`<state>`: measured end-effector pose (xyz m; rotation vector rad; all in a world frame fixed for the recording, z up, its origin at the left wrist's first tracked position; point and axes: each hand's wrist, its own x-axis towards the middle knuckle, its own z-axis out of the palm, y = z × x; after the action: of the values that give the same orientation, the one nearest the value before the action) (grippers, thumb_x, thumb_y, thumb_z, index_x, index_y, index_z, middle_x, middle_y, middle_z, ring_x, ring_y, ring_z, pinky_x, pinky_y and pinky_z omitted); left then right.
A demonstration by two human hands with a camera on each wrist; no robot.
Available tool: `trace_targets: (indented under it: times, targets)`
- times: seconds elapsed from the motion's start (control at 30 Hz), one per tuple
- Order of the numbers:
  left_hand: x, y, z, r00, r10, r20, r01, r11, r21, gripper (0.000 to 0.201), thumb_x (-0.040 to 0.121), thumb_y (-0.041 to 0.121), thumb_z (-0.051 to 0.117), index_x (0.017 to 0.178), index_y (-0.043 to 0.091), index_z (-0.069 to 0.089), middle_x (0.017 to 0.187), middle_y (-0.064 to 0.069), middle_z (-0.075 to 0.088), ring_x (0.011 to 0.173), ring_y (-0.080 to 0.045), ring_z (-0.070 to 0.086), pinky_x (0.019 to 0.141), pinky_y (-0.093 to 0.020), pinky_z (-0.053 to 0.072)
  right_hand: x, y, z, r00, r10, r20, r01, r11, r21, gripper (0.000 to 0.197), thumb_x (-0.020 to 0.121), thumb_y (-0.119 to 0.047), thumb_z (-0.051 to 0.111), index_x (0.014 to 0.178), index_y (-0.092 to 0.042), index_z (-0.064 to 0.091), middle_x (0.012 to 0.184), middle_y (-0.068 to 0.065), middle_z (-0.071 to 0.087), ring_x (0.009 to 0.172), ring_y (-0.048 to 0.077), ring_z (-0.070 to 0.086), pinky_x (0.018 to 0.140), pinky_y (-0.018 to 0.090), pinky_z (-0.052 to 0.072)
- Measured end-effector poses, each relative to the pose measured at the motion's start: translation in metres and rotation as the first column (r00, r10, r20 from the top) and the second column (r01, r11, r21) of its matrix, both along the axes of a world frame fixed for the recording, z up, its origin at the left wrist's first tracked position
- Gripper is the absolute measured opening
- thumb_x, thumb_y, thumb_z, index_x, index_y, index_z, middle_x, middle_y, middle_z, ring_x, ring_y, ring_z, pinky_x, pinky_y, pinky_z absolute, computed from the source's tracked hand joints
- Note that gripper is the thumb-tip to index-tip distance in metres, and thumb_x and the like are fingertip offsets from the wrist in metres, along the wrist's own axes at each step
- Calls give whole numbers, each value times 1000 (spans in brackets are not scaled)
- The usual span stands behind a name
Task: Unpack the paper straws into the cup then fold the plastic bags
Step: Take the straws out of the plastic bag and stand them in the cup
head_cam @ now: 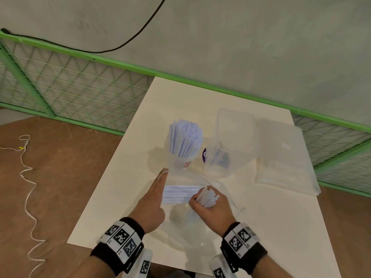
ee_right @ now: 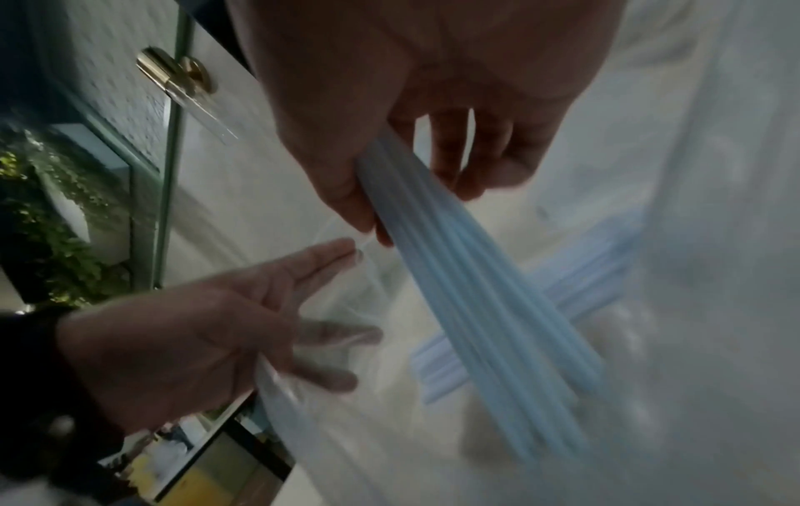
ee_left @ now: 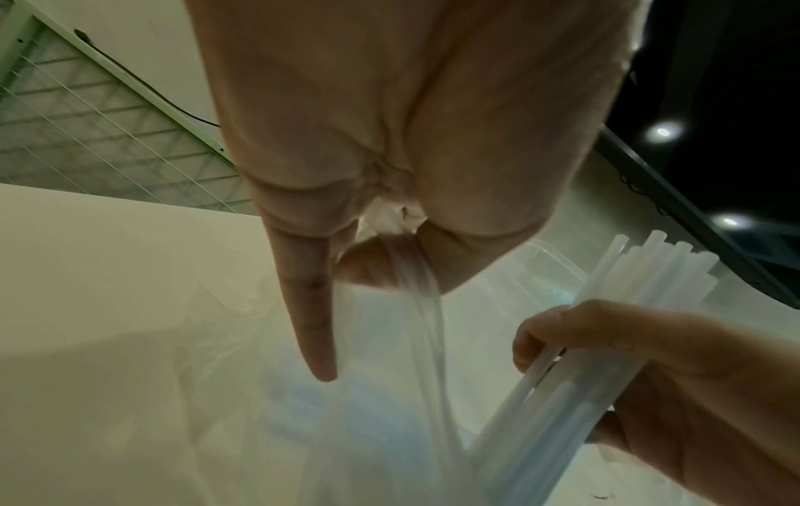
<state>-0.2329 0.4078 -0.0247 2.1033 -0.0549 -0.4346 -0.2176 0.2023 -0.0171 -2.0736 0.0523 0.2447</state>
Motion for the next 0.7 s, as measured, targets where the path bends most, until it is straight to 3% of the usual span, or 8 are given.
trace_targets:
  times: [0.1,0.2,0.3,0.4,0.53,0.7]
  targets:
    - [0,1,-4,1000,-10,20,10,1000,-7,111,68,-18,38,153,38,-5,157,28,-7,147,-2,11,118,-32,28,18,-3,21,989,122,-84,-131,984,-120,15,77,-16,73,71,-4,67,68,5,68,58,6,57,59,26,47]
    - [0,4,-5,1000,-6,22,6,1000,-5,111,67,-18,37,152,39,-5,157,28,-7,147,-1,10,118,-32,29,44,-4,68,989,145,-10,-145,989,-41,4,75,-14,75,72,-12,74,71,0,73,58,5,63,60,23,51]
    - [0,4,-3,1000,12,1,-12,1000,2,109,69,-18,36,153,39,-6,157,28,-8,145,-3,17,118,-29,28,75,0,120,987,74,144,-95,985,147,16,68,-21,74,72,-6,73,71,13,72,58,24,65,52,32,51]
    - [-2,1,-1,1000,19,3,-19,1000,8,108,70,-17,36,153,38,-6,156,29,-8,144,0,16,117,-24,25,105,15,153,967,9,255,-59,979,193,14,67,-23,72,70,-10,72,70,12,70,60,36,66,53,37,54]
    - [-2,0,0,1000,20,20,-20,1000,18,108,70,-17,37,152,38,-6,156,30,-8,139,8,10,113,-17,23,137,38,169,943,19,331,-51,995,86,8,72,-18,71,65,-14,70,66,8,71,57,28,69,62,43,60]
    - [-5,2,-3,1000,26,18,-26,999,20,107,71,-17,37,152,38,-7,155,29,-8,137,10,7,112,-15,21,162,48,155,938,70,340,-48,996,-73,10,74,-22,71,68,-14,71,67,8,72,56,21,68,67,40,61]
